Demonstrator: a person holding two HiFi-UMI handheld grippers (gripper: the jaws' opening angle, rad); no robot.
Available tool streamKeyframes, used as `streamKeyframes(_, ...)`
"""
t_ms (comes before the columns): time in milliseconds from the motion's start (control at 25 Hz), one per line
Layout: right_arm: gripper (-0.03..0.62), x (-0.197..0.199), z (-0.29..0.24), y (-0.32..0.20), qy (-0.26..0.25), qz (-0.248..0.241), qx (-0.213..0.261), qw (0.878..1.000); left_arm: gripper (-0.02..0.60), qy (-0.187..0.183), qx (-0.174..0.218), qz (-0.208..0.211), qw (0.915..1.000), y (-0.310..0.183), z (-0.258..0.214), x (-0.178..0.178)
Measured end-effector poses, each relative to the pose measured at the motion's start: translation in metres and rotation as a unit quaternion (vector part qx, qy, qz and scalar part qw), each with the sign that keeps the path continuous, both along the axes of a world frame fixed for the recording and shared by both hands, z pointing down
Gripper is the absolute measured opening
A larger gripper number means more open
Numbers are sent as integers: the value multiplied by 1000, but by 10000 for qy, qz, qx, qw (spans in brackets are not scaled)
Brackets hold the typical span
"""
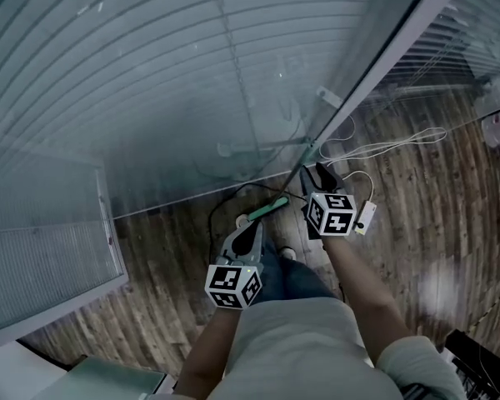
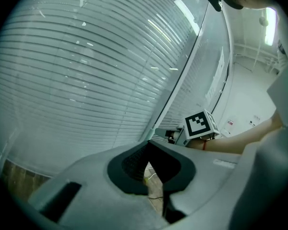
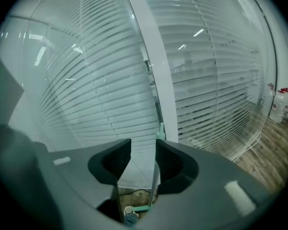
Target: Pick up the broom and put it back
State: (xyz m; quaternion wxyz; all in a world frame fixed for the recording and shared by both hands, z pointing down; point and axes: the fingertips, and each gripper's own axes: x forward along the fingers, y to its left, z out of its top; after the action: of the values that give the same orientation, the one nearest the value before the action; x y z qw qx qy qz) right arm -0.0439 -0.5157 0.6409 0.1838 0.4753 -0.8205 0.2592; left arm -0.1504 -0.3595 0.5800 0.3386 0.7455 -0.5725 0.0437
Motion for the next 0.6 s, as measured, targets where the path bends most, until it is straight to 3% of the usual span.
streamKeyframes(600,167,5,-63,63,-553,-178,156,9982,6,-69,124,49,9999,15,-32,16)
